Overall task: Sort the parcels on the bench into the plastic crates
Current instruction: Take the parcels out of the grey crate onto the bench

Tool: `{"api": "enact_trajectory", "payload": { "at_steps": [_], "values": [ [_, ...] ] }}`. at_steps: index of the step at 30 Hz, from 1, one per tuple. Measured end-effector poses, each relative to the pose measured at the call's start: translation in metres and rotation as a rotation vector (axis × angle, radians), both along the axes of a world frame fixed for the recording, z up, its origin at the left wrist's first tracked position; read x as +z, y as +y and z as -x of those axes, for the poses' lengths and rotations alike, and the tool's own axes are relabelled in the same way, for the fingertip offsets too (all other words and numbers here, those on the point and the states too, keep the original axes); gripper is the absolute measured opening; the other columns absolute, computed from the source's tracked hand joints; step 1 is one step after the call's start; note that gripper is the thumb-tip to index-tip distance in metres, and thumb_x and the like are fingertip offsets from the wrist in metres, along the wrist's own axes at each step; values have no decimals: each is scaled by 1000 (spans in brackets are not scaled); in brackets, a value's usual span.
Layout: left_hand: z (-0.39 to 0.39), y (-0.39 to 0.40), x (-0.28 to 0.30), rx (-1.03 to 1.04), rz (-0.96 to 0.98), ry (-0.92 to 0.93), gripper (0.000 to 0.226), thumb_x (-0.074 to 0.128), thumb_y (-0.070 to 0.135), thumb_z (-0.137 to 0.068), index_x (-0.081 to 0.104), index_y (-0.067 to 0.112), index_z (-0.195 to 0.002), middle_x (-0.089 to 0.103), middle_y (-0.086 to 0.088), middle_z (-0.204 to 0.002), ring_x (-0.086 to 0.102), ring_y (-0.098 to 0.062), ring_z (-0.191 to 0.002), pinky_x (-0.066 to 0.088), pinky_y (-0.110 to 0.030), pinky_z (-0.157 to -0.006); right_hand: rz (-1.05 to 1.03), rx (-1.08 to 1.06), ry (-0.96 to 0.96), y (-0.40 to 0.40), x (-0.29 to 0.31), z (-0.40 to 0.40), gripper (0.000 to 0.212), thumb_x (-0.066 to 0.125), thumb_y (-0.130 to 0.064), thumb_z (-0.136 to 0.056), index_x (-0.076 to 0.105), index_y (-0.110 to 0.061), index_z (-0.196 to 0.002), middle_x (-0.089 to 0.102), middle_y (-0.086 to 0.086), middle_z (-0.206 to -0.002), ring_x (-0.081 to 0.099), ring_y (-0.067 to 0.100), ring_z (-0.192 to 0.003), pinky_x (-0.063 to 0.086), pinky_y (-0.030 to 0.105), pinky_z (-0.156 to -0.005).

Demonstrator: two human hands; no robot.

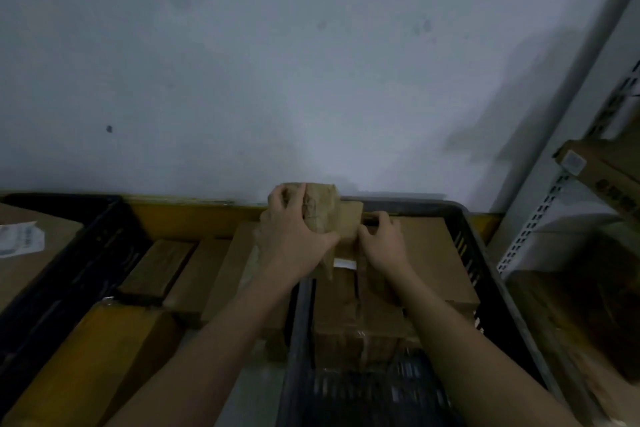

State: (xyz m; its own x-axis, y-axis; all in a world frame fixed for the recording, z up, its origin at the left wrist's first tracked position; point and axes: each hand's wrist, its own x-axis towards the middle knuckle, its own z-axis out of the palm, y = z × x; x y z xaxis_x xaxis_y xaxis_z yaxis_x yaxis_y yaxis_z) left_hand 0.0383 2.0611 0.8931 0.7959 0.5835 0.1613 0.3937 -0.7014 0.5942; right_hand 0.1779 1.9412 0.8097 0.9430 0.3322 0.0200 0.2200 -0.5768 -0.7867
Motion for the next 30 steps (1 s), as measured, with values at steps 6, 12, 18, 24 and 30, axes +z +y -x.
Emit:
{"api": "enact_trajectory", "payload": {
  "at_steps": [6, 12, 18, 24, 30],
  "values": [
    [20, 42, -15, 118, -55, 122, 99, 71, 57, -71, 23, 35, -155, 14, 5, -157, 33, -31, -136, 37, -51, -107, 57, 17, 216, 45, -2, 6, 98, 58, -71, -81, 14, -23, -155, 20, 18, -157, 39, 44, -133, 43, 53, -106],
    [34, 61, -31, 145, -65, 171, 98, 69, 59, -71, 24, 35, -154, 12, 5, -157, 29, -30, -139, 34, -52, -109, 164, 15, 246, 55, -8, 17, 121, 74, -65, -71, -1, -26, -157, 20, 17, -156, 39, 42, -134, 43, 50, -105],
    [46, 77, -33, 178, -71, 162, 89, 69, 58, -73, 29, 41, -151, 14, 3, -156, 29, -31, -138, 33, -52, -107, 165, 16, 148, 32, 13, 15, 98, 73, -56, -72, 16, -35, -149, 41, 17, -139, 56, 38, -112, 49, 42, -86],
    [64, 88, -24, 206, -83, 149, 85, 70, 62, -74, 33, 44, -148, 17, 0, -155, 31, -32, -137, 32, -53, -107, -15, 80, 15, 31, 58, 38, 85, 69, -61, -68, 25, -44, -138, 48, 9, -130, 58, 31, -101, 54, 45, -85],
    [110, 115, -24, 295, -99, 163, 81, 72, 58, -74, 37, 44, -146, 19, 3, -154, 35, -31, -134, 34, -52, -105, -70, 219, 0, 67, 75, 83, 86, 69, -67, -68, 23, -46, -138, 46, 5, -132, 57, 28, -105, 55, 50, -88]
  ]
}}
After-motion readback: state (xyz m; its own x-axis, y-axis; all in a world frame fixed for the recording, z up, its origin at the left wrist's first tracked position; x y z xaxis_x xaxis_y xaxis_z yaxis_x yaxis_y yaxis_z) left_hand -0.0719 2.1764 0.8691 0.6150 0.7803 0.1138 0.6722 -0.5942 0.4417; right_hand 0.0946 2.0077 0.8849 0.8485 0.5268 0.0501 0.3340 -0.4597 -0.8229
